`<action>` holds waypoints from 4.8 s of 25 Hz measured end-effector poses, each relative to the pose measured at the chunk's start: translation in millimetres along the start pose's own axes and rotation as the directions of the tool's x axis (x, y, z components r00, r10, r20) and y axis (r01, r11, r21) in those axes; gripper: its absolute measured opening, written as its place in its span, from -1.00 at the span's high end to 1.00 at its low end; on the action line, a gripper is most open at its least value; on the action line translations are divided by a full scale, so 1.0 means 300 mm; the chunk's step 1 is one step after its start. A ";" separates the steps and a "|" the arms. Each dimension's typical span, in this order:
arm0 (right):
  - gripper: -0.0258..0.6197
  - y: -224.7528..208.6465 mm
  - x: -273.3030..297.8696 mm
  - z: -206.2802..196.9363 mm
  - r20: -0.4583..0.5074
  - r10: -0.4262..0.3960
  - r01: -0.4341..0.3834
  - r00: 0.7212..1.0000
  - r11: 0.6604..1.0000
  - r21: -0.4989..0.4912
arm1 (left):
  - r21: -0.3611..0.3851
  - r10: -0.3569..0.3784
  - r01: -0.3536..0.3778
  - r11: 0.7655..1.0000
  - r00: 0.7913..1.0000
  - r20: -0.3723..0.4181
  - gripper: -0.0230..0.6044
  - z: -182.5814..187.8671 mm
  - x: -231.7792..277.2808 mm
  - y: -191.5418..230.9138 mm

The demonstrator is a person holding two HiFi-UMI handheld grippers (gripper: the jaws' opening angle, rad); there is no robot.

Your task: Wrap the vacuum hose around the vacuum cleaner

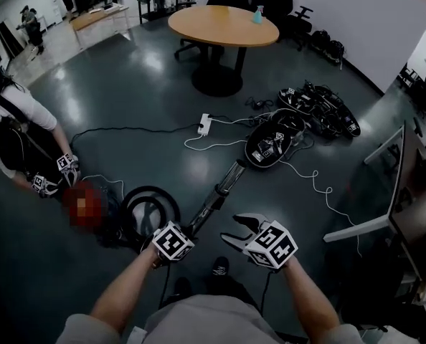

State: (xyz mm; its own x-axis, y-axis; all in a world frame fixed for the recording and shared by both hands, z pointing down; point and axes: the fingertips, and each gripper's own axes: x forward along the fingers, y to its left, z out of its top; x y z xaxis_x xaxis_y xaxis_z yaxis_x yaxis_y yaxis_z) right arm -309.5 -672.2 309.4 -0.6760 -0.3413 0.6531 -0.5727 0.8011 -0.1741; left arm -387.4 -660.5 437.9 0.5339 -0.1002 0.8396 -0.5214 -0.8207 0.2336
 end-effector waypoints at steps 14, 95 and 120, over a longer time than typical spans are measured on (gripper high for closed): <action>0.13 -0.159 0.248 0.489 0.191 0.223 -0.227 0.956 0.974 -0.002 | -0.236 0.093 -0.085 0.968 0.995 0.022 0.39 -0.002 0.065 0.279; 0.40 -1.378 2.754 -1.001 -0.620 0.312 -0.642 0.720 0.639 -0.424 | -0.677 0.447 -0.395 0.621 0.888 -0.108 0.01 -0.686 1.914 1.816; 0.90 -0.808 1.621 -0.032 -0.393 0.508 -0.642 0.767 0.589 -0.491 | -0.725 0.730 -0.492 0.482 0.683 0.022 0.91 -0.205 0.529 1.278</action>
State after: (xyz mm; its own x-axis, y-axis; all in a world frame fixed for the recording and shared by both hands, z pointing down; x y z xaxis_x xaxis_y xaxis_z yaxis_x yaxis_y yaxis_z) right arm -494.9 -1027.8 676.4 -0.6270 0.3380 0.7019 0.3240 0.9325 -0.1596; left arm -543.6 -956.3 690.8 -0.0014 -0.6797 0.7335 -0.9965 0.0620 0.0556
